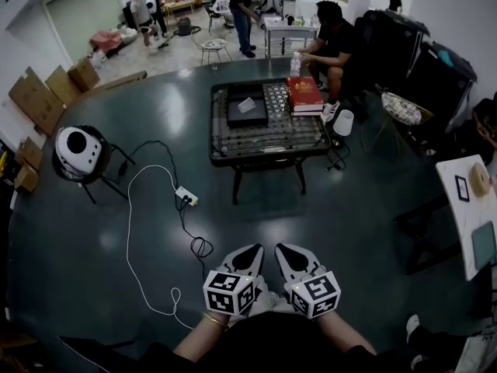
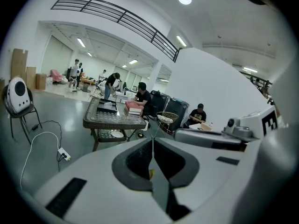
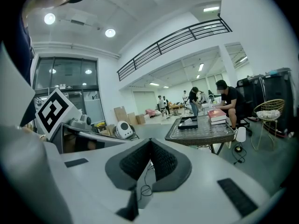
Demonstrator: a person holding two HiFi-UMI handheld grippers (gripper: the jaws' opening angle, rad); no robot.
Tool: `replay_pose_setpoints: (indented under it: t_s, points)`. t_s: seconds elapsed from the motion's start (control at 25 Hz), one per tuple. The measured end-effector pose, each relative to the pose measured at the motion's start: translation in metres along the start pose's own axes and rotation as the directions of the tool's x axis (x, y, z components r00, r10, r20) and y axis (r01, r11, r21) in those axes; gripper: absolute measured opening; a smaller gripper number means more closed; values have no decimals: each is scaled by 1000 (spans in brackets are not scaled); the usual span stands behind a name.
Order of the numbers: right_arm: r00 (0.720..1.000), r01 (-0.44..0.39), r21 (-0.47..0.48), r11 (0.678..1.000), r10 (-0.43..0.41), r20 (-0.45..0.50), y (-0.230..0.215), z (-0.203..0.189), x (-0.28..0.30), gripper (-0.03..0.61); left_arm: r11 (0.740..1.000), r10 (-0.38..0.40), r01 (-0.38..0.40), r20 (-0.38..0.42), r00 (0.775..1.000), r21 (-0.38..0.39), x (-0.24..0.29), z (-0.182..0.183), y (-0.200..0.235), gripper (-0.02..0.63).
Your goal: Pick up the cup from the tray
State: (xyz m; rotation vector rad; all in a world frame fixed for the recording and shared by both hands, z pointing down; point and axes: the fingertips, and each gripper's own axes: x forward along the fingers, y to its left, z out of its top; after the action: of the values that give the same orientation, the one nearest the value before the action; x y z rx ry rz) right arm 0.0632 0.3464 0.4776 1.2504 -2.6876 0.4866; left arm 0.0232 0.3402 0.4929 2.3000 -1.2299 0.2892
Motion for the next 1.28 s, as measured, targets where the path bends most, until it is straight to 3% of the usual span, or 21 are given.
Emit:
replay_pose_setpoints:
  t_s: [0.44,1.28]
  points:
    - [999,43,18,999,-43,-4,-28,3,10,11,1000,-24,24,-18,1000,2,30,7,7,21]
    - [999,32,1,1000,-32,-20,-74,46,131,11,1000,-9,9,0,1000,-11,98,80,105,21]
